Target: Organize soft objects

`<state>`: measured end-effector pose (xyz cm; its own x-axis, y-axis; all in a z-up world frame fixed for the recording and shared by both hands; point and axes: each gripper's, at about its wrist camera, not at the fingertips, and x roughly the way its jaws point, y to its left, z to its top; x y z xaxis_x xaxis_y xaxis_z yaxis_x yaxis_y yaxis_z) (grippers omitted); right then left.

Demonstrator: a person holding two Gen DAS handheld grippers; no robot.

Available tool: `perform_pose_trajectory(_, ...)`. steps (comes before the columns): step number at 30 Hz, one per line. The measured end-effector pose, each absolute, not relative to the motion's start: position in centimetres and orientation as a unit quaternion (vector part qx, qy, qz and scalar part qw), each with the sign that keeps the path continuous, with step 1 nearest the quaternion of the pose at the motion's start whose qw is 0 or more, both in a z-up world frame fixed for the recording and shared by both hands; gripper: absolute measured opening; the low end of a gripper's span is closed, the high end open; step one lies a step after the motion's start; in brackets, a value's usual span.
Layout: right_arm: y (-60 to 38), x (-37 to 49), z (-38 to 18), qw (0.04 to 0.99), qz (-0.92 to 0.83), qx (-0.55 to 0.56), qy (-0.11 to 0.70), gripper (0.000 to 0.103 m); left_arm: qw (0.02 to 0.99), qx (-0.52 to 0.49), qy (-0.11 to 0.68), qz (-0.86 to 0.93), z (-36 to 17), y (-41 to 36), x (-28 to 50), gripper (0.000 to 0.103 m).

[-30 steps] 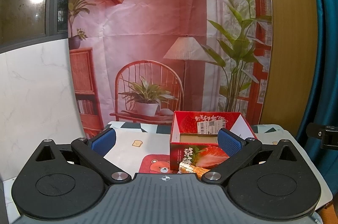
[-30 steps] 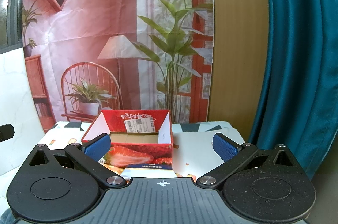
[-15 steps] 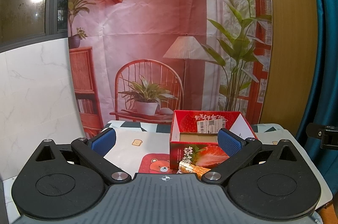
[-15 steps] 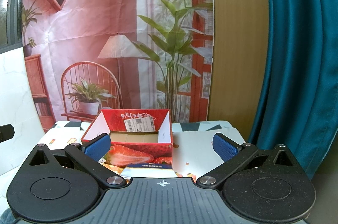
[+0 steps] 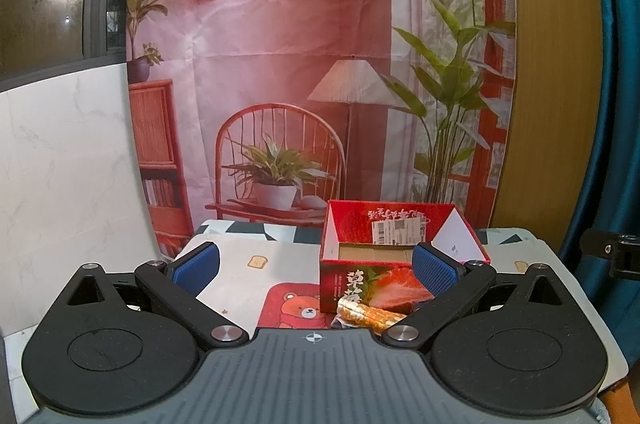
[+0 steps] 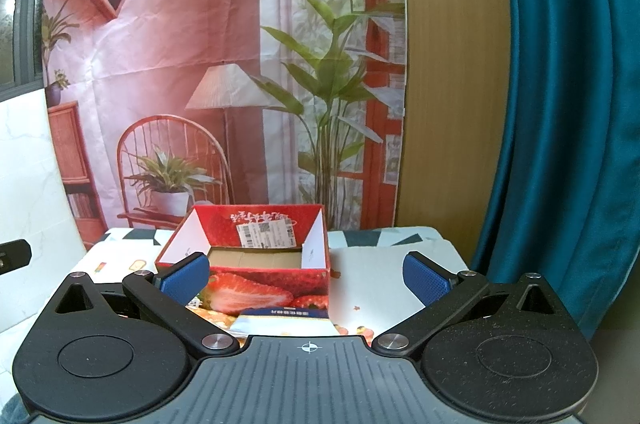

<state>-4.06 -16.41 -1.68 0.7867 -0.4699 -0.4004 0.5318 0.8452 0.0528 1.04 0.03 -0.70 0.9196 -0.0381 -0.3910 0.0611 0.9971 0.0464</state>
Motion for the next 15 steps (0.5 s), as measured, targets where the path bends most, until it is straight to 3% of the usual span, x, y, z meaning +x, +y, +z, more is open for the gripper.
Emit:
perform_pose_trajectory(7,-17.4,-4.2,-3.3,0.951,-0.242,0.107,0.16,0.103,0.974,0.048,0.221,0.004,-2.6,0.3,3.4,0.103)
perform_pose_trajectory(15,-18.6,-2.6,-9.1,0.959,-0.212,0.115,0.15,0.103,0.965,0.056,0.256,0.001,-7.7,1.4,7.1,0.103)
